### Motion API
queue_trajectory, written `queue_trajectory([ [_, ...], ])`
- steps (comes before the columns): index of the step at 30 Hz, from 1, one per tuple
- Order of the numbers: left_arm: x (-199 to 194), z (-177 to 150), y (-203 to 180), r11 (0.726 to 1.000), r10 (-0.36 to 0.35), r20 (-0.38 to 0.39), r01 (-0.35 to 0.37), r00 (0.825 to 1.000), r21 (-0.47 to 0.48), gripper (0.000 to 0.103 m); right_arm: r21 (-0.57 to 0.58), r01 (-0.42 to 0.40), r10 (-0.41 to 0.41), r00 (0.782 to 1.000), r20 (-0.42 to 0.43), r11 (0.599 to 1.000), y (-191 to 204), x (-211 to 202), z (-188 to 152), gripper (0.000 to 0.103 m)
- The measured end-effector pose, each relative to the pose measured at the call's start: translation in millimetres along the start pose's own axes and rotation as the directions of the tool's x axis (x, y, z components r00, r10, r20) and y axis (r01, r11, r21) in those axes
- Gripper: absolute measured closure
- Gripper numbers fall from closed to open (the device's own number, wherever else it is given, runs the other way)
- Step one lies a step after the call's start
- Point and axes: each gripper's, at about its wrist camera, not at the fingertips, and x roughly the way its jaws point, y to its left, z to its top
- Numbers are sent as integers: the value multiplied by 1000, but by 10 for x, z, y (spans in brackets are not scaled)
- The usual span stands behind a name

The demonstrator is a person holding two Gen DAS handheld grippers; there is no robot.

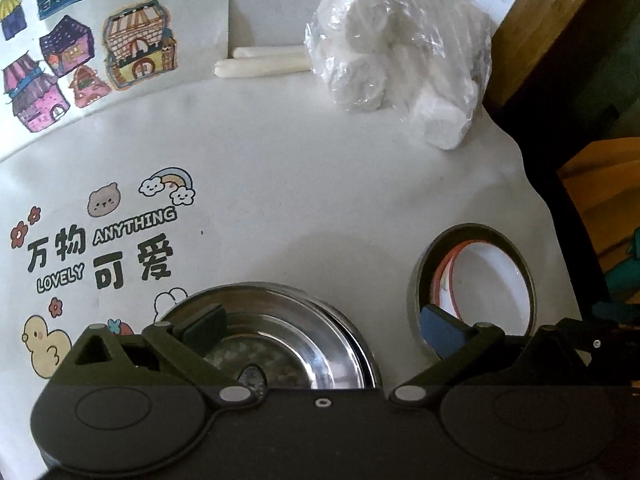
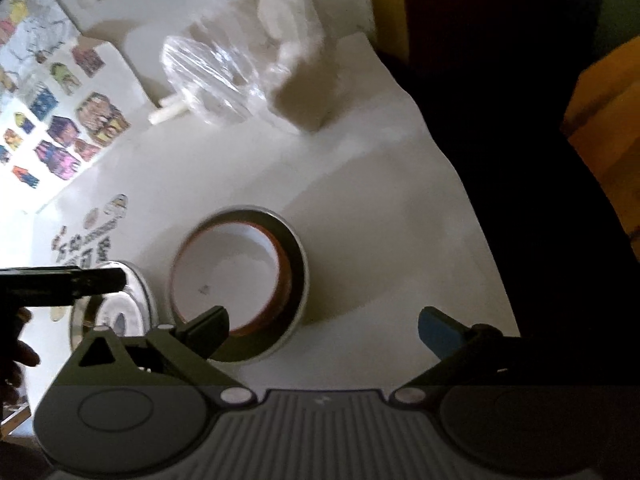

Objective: Organize plates and bowls
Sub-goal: 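Move the left tool to the steel bowl rim and grip it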

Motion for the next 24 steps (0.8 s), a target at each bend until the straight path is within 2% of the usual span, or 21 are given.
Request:
queue_trajectory([
  [9, 109, 55, -77, 997, -30, -13, 31, 999, 74, 1, 67, 88, -86, 996, -27, 994, -59, 44, -159, 0],
  [16, 173, 79, -166, 993, -42, -29, 45, 999, 112, 1, 79, 90, -90, 996, 0, 993, -87, -5, -182, 0],
  [24, 301, 67, -251, 988, -13, -60, 22, 998, 151, 1, 45, 71, -71, 997, -9, 996, -95, 63, -115, 0],
])
